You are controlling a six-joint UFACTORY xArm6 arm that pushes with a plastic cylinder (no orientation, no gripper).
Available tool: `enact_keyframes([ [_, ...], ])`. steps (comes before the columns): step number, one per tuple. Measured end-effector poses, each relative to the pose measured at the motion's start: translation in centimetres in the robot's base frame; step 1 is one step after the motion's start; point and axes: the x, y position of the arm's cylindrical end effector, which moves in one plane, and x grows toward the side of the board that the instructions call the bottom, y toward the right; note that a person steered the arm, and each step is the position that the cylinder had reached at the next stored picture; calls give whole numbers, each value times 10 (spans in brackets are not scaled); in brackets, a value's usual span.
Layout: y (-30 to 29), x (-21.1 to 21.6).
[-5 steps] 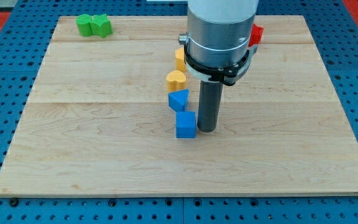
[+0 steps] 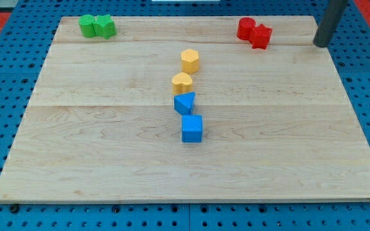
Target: Push the red star above the yellow hexagon
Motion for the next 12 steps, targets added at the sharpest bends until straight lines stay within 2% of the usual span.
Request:
enact_keyframes([
  [1, 5, -6],
  [3, -73, -9],
  [9, -175, -11],
  [12, -178, 11],
])
